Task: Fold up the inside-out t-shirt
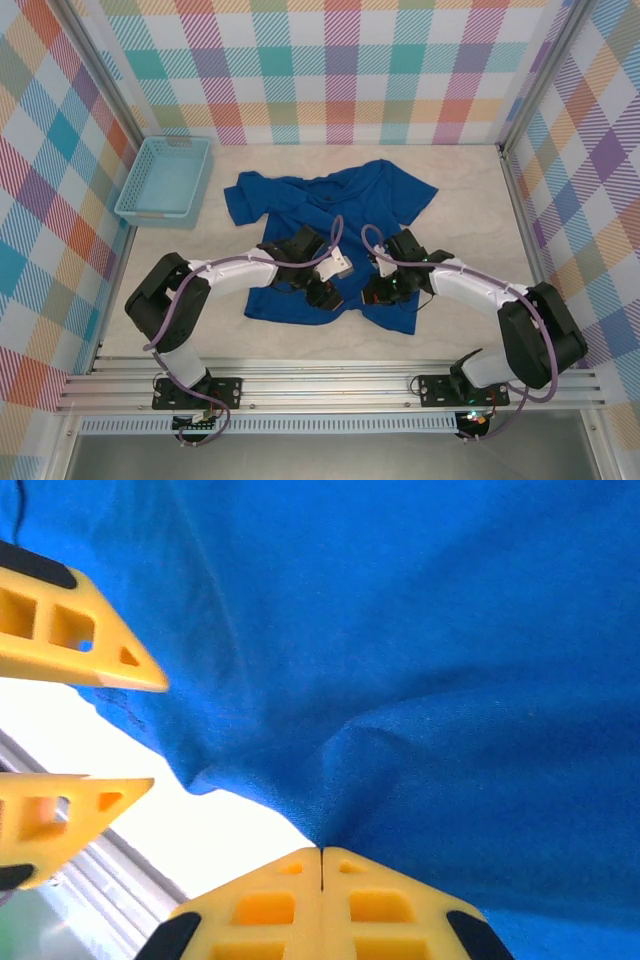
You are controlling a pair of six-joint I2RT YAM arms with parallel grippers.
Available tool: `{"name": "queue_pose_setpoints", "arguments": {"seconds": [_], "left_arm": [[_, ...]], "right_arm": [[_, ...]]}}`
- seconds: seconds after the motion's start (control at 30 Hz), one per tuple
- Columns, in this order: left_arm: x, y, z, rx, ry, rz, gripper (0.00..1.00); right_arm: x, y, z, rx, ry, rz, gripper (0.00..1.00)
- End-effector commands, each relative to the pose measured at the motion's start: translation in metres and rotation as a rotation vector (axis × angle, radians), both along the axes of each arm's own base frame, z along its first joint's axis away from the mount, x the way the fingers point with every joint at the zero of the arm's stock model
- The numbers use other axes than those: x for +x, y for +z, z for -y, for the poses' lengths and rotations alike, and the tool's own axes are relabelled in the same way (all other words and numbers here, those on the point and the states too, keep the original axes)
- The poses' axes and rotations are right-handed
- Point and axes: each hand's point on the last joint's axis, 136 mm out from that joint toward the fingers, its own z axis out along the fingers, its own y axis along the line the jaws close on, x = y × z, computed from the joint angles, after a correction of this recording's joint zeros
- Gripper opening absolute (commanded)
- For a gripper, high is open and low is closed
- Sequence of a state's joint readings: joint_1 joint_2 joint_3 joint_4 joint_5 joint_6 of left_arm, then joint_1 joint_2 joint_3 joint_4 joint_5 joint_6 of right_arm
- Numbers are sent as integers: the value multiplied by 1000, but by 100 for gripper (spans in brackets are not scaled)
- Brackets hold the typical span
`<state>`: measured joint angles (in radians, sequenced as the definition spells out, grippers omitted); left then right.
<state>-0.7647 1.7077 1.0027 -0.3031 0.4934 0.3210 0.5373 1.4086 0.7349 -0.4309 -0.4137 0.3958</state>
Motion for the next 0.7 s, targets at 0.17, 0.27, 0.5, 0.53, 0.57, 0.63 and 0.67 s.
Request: {"name": "queue_pose_setpoints", "arguments": {"seconds": [0.17, 0.27, 0.5, 0.53, 0.57, 0.63, 0.67], "left_arm": [[-7, -14, 0, 97, -72, 147, 43], [-10, -13, 11, 51, -91, 133, 40], [-5, -21, 25, 22, -58, 76, 14], [-1, -20, 26, 20, -38, 73, 12], [4, -18, 27, 8, -11, 67, 10], [12, -11, 29, -46, 46, 10, 7], [17, -6, 29, -82, 84, -33, 6]], "right_arm": [[3, 9, -1, 92, -28, -126, 3], [6, 7, 3, 96, -48, -139, 3], [14, -2, 16, 33, -86, -126, 3], [18, -4, 24, -15, -100, -111, 3], [20, -5, 31, -62, -111, -96, 5], [25, -5, 46, -153, -131, -56, 9], [26, -2, 51, -180, -134, -34, 12]]}}
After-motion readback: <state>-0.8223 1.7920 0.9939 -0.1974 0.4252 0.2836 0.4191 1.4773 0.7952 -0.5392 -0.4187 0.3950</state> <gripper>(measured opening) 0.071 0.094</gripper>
